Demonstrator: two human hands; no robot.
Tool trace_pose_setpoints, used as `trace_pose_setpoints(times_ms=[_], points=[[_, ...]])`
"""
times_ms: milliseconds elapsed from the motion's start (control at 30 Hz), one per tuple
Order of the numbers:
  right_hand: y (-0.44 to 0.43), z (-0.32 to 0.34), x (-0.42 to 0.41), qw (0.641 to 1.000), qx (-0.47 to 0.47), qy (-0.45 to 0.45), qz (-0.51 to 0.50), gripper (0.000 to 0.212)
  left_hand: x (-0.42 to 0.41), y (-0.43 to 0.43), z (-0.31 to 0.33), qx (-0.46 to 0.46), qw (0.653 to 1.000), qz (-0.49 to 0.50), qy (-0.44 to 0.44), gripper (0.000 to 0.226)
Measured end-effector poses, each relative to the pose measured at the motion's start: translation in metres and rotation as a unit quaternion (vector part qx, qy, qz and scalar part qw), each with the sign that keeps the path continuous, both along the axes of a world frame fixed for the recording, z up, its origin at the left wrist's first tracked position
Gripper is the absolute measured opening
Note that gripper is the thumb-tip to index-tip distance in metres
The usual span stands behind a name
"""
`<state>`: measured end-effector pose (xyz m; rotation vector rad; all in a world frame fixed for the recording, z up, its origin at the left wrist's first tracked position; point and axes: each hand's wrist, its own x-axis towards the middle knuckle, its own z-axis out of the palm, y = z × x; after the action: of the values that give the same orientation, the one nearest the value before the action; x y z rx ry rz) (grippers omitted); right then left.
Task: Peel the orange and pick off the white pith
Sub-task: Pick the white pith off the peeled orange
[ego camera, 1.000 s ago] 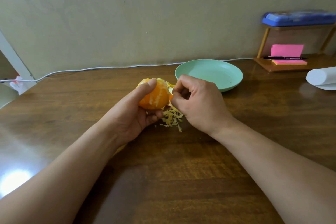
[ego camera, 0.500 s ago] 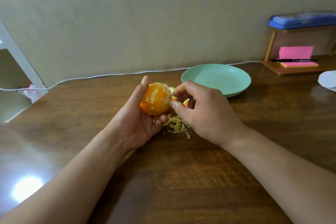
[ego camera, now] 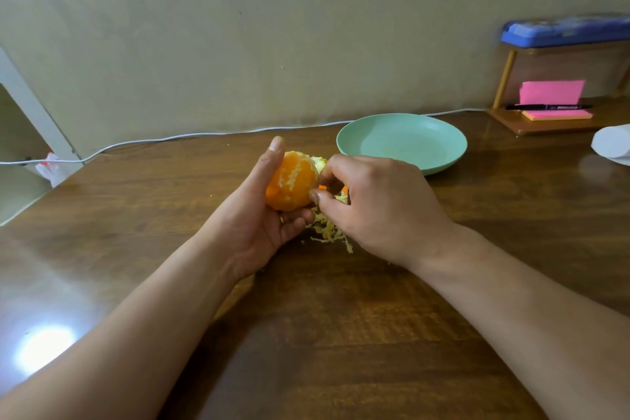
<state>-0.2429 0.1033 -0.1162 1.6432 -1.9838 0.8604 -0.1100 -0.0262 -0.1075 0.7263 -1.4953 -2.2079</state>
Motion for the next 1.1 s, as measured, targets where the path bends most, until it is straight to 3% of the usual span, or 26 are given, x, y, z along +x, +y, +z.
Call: trace_pose_setpoints(times_ms=[333, 567, 700, 1100], points=[[-0.0025, 0.0010, 0.0004, 1.000, -0.013, 0.016, -0.011, 0.018, -0.0006, 0.0058, -0.0008, -0.038, 0.999, 0.002, -0.022, 0.061], [0.0013, -0.0027, -0.0063, 0.993, -0.042, -0.112, 0.000, 0.012, 0.0031, 0.0019, 0.0021, -0.004, 1.000, -0.022, -0.009, 0.070], [0.0052, 0.0016, -0.0048, 0.987, -0.038, -0.150, 0.036, 0.014, 0.0032, 0.0012, 0.0021, -0.004, 1.000, -0.020, 0.001, 0.063], [0.0039, 0.0002, -0.0068, 0.996, -0.022, -0.086, 0.025, 0.008, 0.0005, 0.0001, -0.0024, -0.075, 0.997, 0.001, -0.008, 0.068]])
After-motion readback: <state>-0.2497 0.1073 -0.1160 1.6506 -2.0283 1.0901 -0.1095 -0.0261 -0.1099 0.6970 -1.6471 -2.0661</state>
